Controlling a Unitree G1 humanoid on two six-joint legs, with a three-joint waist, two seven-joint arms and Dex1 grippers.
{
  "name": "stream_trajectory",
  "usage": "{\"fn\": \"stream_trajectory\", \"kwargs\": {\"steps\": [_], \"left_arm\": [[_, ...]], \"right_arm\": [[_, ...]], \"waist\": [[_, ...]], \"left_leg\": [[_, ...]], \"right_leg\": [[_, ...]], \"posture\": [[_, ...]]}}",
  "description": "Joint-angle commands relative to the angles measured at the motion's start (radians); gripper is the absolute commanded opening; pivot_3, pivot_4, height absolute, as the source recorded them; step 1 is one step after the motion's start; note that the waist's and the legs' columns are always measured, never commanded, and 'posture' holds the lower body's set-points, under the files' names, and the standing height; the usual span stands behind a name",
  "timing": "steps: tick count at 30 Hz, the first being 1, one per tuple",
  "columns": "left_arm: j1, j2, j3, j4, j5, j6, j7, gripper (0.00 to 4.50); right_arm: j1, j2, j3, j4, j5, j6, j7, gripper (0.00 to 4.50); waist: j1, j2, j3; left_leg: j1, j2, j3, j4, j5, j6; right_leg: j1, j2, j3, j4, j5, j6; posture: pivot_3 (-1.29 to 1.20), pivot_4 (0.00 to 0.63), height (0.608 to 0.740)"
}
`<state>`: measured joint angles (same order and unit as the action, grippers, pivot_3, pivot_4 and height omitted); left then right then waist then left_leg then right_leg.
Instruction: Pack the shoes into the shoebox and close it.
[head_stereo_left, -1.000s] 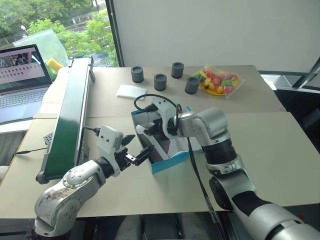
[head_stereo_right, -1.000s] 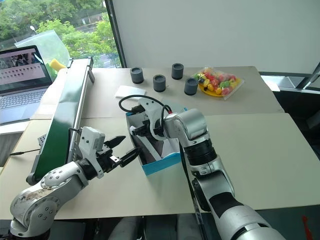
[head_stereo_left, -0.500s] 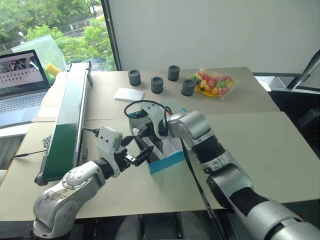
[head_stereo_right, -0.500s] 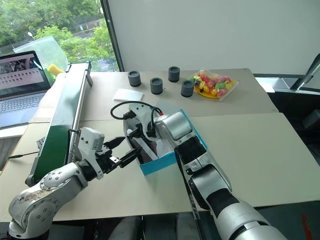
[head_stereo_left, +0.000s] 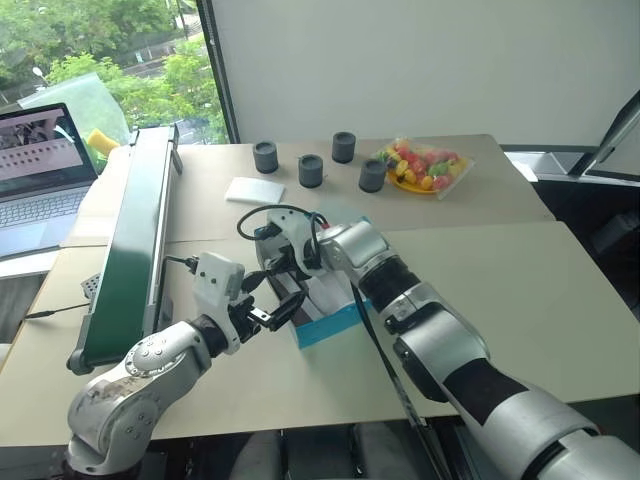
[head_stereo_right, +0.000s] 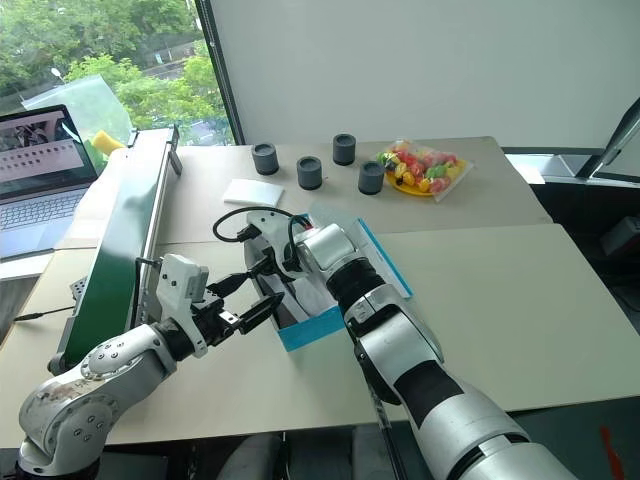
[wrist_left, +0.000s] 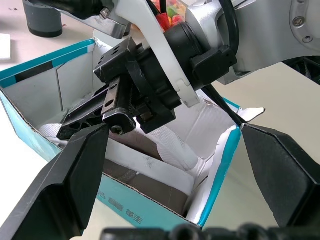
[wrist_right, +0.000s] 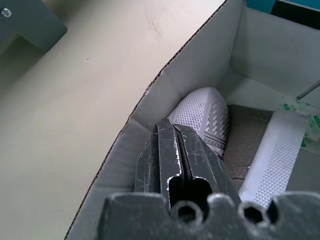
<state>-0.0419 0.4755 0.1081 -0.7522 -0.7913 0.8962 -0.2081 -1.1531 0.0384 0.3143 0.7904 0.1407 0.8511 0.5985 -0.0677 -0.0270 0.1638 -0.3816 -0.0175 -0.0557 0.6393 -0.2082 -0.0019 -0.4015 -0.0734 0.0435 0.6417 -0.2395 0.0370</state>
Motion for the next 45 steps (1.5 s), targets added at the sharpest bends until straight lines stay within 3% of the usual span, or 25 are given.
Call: {"fn": "stream_trajectory", "kwargs": {"steps": [1,6,12,18,20,23,28,30,33,35,40,45], "left_arm": [[-0.008,0.009,0.014,-0.028,-0.012,-0.009,-0.006,4.5],[-0.01,0.013,0.018,-0.023,-0.008,-0.013,-0.009,4.5],[-0.013,0.029,0.031,-0.008,-0.003,-0.025,-0.031,4.5],[-0.029,0.034,0.024,0.008,0.01,-0.036,-0.052,4.5],[-0.034,0.037,0.027,0.014,0.011,-0.037,-0.061,4.5],[-0.038,0.044,0.029,0.021,0.013,-0.039,-0.073,4.5],[-0.043,0.05,0.024,0.03,0.014,-0.039,-0.087,4.5],[-0.047,0.051,0.022,0.034,0.014,-0.038,-0.092,4.5],[-0.051,0.054,0.022,0.035,0.013,-0.035,-0.096,4.5],[-0.053,0.056,0.025,0.033,0.01,-0.031,-0.097,4.5],[-0.056,0.068,0.037,0.034,0.001,-0.025,-0.103,4.5],[-0.069,0.083,0.039,0.038,-0.007,-0.017,-0.108,4.5]], "right_arm": [[0.033,-0.053,-0.069,-0.067,0.002,0.105,-0.04,0.04],[0.002,-0.083,-0.238,-0.288,0.094,0.221,-0.074,0.04],[-0.032,-0.168,-0.514,-0.585,0.314,0.445,-0.062,0.04],[0.097,-0.375,-0.604,-0.732,0.462,0.558,0.047,0.04],[0.186,-0.484,-0.595,-0.804,0.529,0.564,0.143,0.04],[0.455,-0.716,-0.536,-0.983,0.605,0.49,0.37,0.04],[0.792,-0.963,-0.384,-1.166,0.549,0.287,0.562,0.04],[0.867,-1.01,-0.293,-1.206,0.486,0.208,0.563,0.04],[0.898,-0.983,-0.157,-1.171,0.35,0.14,0.446,0.04],[0.867,-0.858,-0.113,-1.088,0.25,0.142,0.252,0.04],[0.863,-0.645,-0.115,-0.978,0.062,0.029,-0.07,0.04],[0.902,-0.419,-0.241,-0.924,0.005,-0.015,-0.348,0.04]], "waist": [[0.004,0.0,0.0],[0.023,0.0,0.002],[0.029,0.0,0.002],[0.034,0.0,0.002],[0.04,-0.001,0.003],[0.051,-0.001,0.004],[0.04,0.0,0.006],[0.033,-0.001,0.006],[0.026,-0.002,0.007],[0.028,-0.004,0.007],[0.04,-0.008,0.007],[0.052,-0.009,0.006]], "left_leg": [[-0.001,0.0,0.0,0.0,0.0,0.0],[-0.009,-0.001,-0.001,0.0,0.0,0.0],[-0.029,-0.001,-0.002,0.0,0.0,0.0],[-0.028,-0.001,-0.001,0.0,0.0,0.0],[-0.026,-0.002,-0.001,0.0,0.0,0.0],[-0.027,-0.002,0.0,0.001,0.0,0.0],[-0.027,-0.002,0.004,0.001,-0.001,0.003],[-0.025,-0.001,0.005,0.002,-0.001,0.003],[-0.023,0.0,0.005,0.004,-0.001,0.002],[-0.022,0.0,0.005,0.004,0.0,0.001],[-0.025,-0.001,0.004,0.005,0.002,0.001],[-0.025,-0.001,0.003,0.004,0.001,0.0]], "right_leg": [[0.0,0.0,0.0,0.0,0.0,0.0],[-0.006,-0.001,-0.001,0.0,0.002,-0.004],[-0.027,-0.002,-0.001,0.0,0.003,-0.003],[-0.024,-0.003,-0.002,-0.002,0.003,-0.003],[-0.021,-0.003,-0.003,-0.003,0.003,-0.003],[-0.02,-0.003,-0.003,-0.004,0.003,-0.002],[-0.021,-0.003,0.0,-0.005,0.002,-0.001],[-0.019,-0.002,0.0,-0.005,0.0,0.002],[-0.018,-0.001,0.0,-0.005,-0.002,0.006],[-0.017,-0.001,0.001,-0.005,-0.001,0.007],[-0.02,-0.002,0.002,-0.001,0.004,0.001],[-0.02,-0.003,0.002,-0.002,0.004,0.0]], "posture": [[0.0,0.15,0.74],[0.0,0.15,0.74],[0.0,0.15,0.74],[0.0,0.15,0.74],[0.0,0.15,0.74],[0.0,0.15,0.74],[0.0,0.15,0.74],[0.0,0.15,0.74],[0.0,0.15,0.74],[0.0,0.15,0.74],[0.0,0.15,0.74],[0.0,0.15,0.74]]}}
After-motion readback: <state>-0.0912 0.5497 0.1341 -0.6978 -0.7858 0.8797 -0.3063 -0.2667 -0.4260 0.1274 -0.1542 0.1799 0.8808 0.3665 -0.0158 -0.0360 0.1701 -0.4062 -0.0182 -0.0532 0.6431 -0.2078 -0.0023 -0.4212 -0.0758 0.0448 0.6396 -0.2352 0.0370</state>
